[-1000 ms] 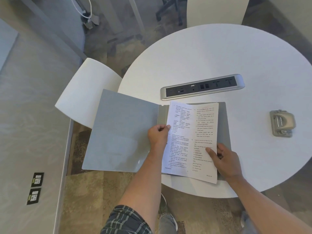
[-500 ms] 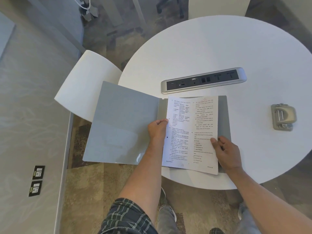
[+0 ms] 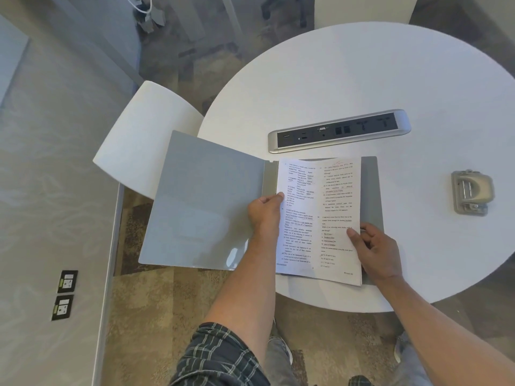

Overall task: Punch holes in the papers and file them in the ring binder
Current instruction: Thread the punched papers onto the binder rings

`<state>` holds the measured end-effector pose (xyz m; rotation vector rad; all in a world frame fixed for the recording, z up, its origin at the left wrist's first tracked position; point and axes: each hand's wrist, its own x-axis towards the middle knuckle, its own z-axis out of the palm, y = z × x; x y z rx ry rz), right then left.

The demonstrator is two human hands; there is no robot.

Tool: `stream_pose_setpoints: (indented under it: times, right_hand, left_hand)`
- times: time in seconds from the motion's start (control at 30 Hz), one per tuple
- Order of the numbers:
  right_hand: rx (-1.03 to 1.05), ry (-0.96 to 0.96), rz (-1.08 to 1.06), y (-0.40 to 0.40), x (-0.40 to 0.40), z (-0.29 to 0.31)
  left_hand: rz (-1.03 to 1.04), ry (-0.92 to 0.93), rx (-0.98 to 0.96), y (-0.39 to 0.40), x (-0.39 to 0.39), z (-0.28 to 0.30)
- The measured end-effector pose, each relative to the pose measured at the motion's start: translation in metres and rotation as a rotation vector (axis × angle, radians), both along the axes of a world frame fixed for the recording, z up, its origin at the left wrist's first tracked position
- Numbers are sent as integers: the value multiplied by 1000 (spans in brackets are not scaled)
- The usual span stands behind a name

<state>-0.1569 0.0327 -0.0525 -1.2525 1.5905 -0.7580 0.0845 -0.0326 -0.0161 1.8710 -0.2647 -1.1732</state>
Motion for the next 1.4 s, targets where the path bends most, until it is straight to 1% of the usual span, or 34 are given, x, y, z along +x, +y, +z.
stream_pose_setpoints:
  times: [0.13,0.3,0.37,0.57,0.9,1.13,1.2,1.3,1.4]
  right_hand:
    - [1,-19,-30,1,-1,-2]
    - [9,-74,-127,1,-1,-4]
    - [8,-82,-157,1,-2,-4]
    - [37,-193,-270,-1,-5,0]
    - [57,-247,-303,-2,-4,3]
    - [59,-296,-351,-5,-8,0]
    - [76,-321,-359,-6,-10,-2]
    - [83,-337,-354,-6,-12,-4]
    - [83,-343,-341,-5,-12,-5]
  left_hand:
    - [40,81,24,-1,-3,2]
    - [52,177,38,-3,0,2]
    - [41,187,59,-4,-1,4]
    - [26,176,106,-9,-3,4]
    - [21,194,107,-9,3,10]
    - [-1,107,107,-11,-1,1]
    - [-31,19,121,-11,-4,0]
    - [-146,-177,133,-10,-11,6]
    - [-233,-266,138,-9,-13,8]
